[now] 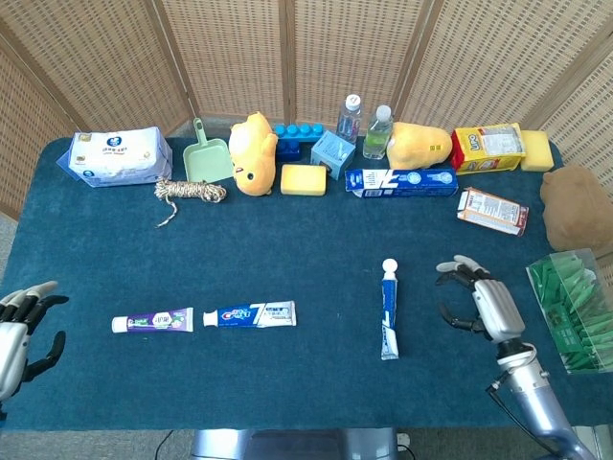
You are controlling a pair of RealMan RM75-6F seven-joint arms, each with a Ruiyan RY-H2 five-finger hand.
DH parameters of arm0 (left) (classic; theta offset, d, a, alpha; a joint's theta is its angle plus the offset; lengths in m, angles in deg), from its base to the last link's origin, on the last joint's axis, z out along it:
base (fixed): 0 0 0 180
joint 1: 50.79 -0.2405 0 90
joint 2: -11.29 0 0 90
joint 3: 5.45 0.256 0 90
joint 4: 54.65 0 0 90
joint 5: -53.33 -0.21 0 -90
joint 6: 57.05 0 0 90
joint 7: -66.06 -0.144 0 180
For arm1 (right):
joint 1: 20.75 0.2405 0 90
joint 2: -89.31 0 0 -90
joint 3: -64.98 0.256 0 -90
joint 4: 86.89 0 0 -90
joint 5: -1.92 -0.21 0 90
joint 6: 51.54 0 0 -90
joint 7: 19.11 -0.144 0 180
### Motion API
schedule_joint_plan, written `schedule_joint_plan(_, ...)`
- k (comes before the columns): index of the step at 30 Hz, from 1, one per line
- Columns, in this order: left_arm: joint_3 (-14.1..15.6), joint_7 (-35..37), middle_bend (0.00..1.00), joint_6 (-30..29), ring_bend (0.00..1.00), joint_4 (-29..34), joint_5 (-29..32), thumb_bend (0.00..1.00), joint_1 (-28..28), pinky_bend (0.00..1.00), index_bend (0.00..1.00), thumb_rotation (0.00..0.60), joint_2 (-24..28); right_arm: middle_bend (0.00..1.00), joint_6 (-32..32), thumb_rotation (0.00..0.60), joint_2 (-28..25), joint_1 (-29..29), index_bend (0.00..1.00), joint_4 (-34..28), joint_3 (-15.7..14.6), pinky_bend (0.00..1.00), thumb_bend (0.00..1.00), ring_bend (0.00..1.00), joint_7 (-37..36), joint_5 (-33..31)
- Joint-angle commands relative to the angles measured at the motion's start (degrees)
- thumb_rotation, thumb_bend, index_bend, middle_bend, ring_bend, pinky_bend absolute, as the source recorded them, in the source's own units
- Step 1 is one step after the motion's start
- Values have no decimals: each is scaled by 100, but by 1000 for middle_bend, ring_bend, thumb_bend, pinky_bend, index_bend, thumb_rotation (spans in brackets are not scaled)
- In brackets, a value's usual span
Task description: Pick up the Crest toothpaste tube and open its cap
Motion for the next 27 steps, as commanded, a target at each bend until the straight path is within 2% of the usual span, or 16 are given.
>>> schedule_joint_plan(1,133,12,191,-49,173,-192,-29,425,-175,151,262,600,-42,308,757,600,162,-358,415,45,-72,218,374,147,1936,273)
schedule_joint_plan(5,187,50,189,-80,172,-348,-74,423,-295,150,260,600,-111,315,1008,600,138,-536,434,-199,-130,216,369,147,2754,356)
schedule_joint_plan(19,107,138,180,18,171,-275,-188,422,-307,149,230,600,-87,311,1083,600,-101,-817,427,-612,-234,206,321,132,2778,351)
schedule_joint_plan(22,66,135,179,72,171,-243,-181,422,-289,149,230,600,-104,310,977,600,-127,-837,393,-668,-235,207,313,122,2723,277)
schedule_joint_plan(27,39,122,176,190,169,-229,-138,422,-268,149,231,600,-133,265,867,600,-123,-844,274,-685,-216,227,312,108,2684,226)
